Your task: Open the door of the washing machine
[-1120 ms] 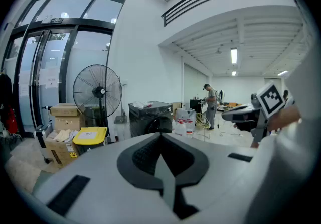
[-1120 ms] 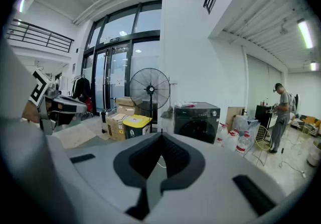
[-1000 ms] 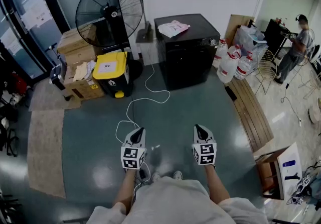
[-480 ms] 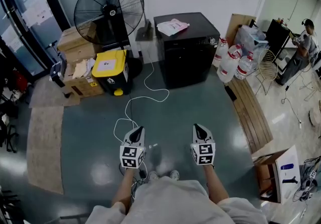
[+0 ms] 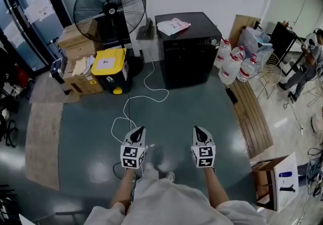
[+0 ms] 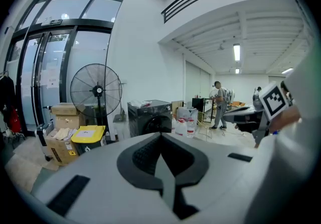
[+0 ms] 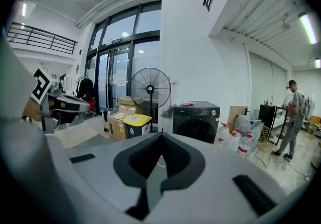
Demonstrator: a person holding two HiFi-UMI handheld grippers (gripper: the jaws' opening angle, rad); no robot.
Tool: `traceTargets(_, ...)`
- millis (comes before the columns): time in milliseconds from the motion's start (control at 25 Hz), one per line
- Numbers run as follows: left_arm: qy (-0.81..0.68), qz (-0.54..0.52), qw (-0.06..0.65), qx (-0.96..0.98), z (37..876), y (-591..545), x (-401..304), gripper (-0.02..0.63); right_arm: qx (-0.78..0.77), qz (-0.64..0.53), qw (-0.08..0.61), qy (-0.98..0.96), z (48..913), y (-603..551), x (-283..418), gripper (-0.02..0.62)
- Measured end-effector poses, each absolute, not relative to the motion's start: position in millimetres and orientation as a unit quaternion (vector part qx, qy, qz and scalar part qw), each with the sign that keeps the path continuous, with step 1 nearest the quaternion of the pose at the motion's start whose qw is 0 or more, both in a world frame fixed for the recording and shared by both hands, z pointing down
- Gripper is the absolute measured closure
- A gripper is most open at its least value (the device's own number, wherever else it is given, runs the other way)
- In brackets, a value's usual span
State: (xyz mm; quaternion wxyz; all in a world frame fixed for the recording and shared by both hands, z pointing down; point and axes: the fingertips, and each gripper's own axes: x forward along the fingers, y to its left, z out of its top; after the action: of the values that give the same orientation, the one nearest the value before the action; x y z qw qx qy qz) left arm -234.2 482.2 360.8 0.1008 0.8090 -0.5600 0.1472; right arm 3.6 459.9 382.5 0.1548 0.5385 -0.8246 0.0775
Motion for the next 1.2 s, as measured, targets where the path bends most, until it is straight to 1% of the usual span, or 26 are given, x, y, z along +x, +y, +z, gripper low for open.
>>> traceTargets(240, -0.556, 0.152, 0.102, 0.811, 366.4, 461.7, -224.2, 0.598, 0.543, 0.083, 0.155, -0.821, 390.1, 440.7, 15.3, 0.597)
traceTargets(560, -0.545, 0.150, 0.111, 0.817, 380.3, 409.4, -224.6, 0.598, 0.545, 0.083, 0.161, -0.819, 398.4, 396.6, 9.8, 0.597)
traceTargets(800, -0.523, 0.150, 0.123, 0.830, 392.9, 341.9, -221.5, 0.598, 0.554, 0.090, 0.174, -0.809, 405.4, 337.4, 4.7, 0.597)
traceTargets(1200, -0.486, 0.157, 0.129, 0.850, 393.3, 199.5, -245.8, 0.598, 0.571, 0.101, 0.186, -0.793, 401.6, 208.6, -24.3, 0.597)
